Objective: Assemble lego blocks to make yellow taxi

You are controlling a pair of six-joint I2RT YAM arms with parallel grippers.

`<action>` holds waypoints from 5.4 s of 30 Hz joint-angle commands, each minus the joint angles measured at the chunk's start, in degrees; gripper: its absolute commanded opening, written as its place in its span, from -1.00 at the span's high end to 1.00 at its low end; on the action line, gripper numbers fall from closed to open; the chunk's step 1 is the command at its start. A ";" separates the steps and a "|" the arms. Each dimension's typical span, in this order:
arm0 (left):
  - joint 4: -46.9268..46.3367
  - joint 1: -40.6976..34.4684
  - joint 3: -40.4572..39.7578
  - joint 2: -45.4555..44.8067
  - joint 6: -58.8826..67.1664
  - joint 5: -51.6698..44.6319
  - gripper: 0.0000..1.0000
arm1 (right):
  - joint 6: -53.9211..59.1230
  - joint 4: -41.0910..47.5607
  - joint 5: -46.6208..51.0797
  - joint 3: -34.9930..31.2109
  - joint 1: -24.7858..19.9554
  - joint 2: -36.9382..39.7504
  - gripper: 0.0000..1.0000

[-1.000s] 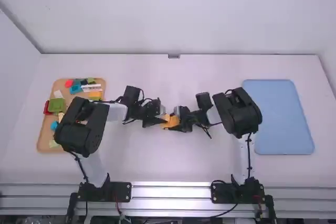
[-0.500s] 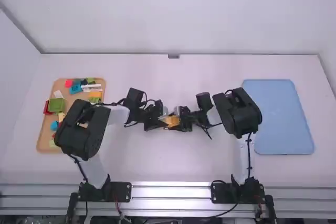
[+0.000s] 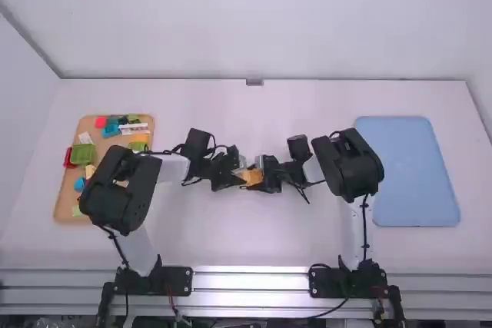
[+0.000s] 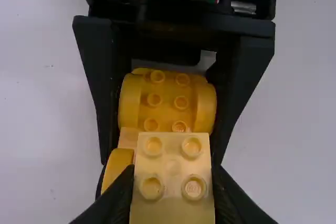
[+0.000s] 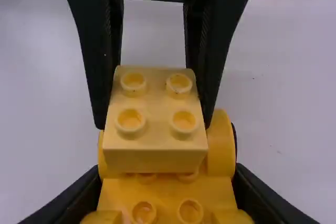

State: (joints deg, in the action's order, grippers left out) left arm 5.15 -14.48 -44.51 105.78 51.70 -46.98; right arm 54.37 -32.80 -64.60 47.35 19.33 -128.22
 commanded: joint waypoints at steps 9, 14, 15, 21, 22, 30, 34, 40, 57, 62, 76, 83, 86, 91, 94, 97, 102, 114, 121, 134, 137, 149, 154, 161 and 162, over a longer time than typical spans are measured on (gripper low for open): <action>-1.73 -0.35 -0.07 -5.99 0.79 4.87 0.80 | 1.03 0.46 1.64 -0.11 0.26 -0.79 -0.06; -0.39 -1.01 1.95 -5.14 3.17 2.86 0.85 | 0.98 0.52 1.57 -0.17 0.22 -0.79 -0.06; -0.20 -1.01 2.16 -5.14 3.52 2.89 0.85 | 0.98 0.52 1.57 -0.17 0.20 -0.79 -0.06; 3.02 -1.33 4.79 -5.11 3.19 2.58 0.92 | 0.96 0.87 1.20 -0.17 0.22 -0.79 -0.06; 3.19 -1.33 4.98 -5.11 3.21 2.40 0.92 | 0.98 1.01 1.18 -0.15 0.28 -0.79 -0.07; 5.86 -1.33 5.92 -5.09 3.13 0.79 0.89 | 1.18 1.95 1.62 -0.02 2.64 -0.79 -0.07; 5.66 -1.40 5.90 -4.85 1.46 1.88 0.89 | 1.18 1.55 1.64 -0.13 2.78 -0.79 -0.07; 3.80 -1.66 5.90 -4.85 1.49 2.89 0.89 | 1.09 1.51 1.62 -0.13 2.36 -0.79 -0.07; 1.75 -1.66 5.90 -4.85 1.62 3.85 0.89 | -1.73 -0.57 2.25 -0.15 2.47 -0.79 -0.07; 1.77 -1.64 5.90 -4.85 0.44 6.86 0.83 | -1.84 -1.75 2.10 -0.55 2.47 -0.79 -0.07; 4.79 -1.53 5.90 -5.03 1.97 5.44 0.91 | -1.84 -1.33 2.05 -0.46 2.47 -0.79 -0.07; 3.48 -1.27 5.90 -5.03 1.68 6.08 0.80 | -1.84 -1.29 2.05 -0.44 2.47 -0.79 -0.08; 3.30 -1.33 5.90 -5.03 1.68 6.10 0.41 | -1.84 -1.27 2.05 -0.46 2.47 -0.79 -0.08; 3.54 -1.27 5.90 -5.03 1.68 6.05 -0.07 | -1.86 -1.27 2.05 -0.50 2.47 -0.79 -0.08; 3.98 -1.27 5.90 -5.03 1.66 5.97 -0.06 | -1.88 -1.25 2.03 -0.50 2.47 -0.79 -0.08; 4.42 -1.27 5.90 -5.09 1.68 5.92 -0.01 | -1.88 -1.25 2.03 -0.50 2.47 -0.79 -0.08; 4.35 -1.27 5.90 -6.58 1.66 5.86 0.00 | -1.86 -1.22 2.03 -0.50 2.47 -0.79 -0.08; 1.25 -1.27 5.97 -14.93 1.64 5.03 0.96 | -1.86 -1.25 2.03 -0.50 2.47 -0.79 -0.09; 1.53 -1.29 6.29 -9.16 1.68 5.01 0.96 | -2.05 -1.20 2.01 -0.50 2.47 -0.79 -0.09; -5.81 -1.33 5.01 -5.38 -2.16 17.29 0.96 | -2.05 -1.22 1.60 -0.50 2.47 -0.79 -0.09; -7.23 -1.29 4.35 -5.38 -3.04 19.58 0.96 | -2.05 -1.25 1.60 -0.50 2.47 -0.79 -0.09; -4.66 -1.33 3.91 -5.38 -2.38 15.15 0.96 | -2.05 -1.01 1.60 -0.50 2.47 -0.79 -0.09; -2.95 -1.29 2.67 -8.04 -2.19 8.24 0.96 | -2.05 -1.05 1.60 -0.50 2.47 -0.79 -0.10; -5.51 -1.38 -0.52 -12.15 -2.23 8.37 0.96 | -2.05 -1.05 1.60 -0.46 2.49 -0.79 -0.10; -5.64 -1.36 -0.55 -12.15 -2.23 8.39 0.96 | -2.05 -1.07 1.62 -0.46 2.49 -0.79 -0.10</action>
State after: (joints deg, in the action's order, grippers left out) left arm 0.16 -15.97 -43.88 94.96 49.28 -38.26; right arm 51.46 -34.26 -63.75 47.33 21.69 -128.25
